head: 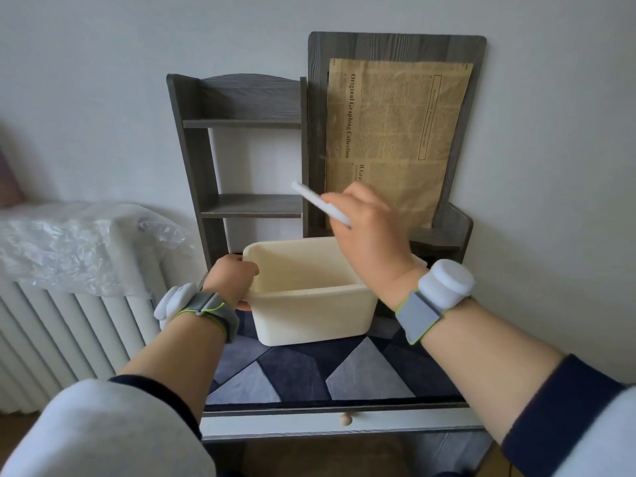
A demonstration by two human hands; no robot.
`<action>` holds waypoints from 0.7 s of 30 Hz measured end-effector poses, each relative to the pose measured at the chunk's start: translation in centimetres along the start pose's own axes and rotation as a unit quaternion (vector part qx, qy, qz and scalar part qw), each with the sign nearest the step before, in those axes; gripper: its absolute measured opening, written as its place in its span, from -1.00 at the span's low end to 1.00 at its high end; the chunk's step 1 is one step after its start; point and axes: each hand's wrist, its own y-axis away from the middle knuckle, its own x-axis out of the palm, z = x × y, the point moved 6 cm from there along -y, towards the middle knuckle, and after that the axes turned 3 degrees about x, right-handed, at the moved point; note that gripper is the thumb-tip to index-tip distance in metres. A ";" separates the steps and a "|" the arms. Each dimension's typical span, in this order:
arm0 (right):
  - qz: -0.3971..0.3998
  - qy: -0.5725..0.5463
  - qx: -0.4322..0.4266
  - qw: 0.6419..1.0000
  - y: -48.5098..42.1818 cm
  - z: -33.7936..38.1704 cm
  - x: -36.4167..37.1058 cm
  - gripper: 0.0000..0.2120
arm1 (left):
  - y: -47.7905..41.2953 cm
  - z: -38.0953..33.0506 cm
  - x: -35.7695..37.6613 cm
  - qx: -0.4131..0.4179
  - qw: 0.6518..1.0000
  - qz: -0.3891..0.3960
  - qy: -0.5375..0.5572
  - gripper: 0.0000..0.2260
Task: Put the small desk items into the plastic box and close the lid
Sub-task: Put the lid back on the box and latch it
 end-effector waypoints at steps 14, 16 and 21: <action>0.123 0.149 -0.111 0.975 3.4 6.5 7.0 -0.88 | 0.7 1.8 -1.4 -0.028 0.983 0.050 0.176 -0.79; 0.141 0.153 -0.111 0.972 3.7 7.0 7.8 -0.88 | 0.7 2.1 -1.5 -0.047 0.981 0.052 0.180 -0.78; 0.145 0.178 -0.110 0.967 3.9 7.8 8.7 -0.85 | 0.6 2.3 -1.5 -0.060 0.980 0.044 0.182 -0.73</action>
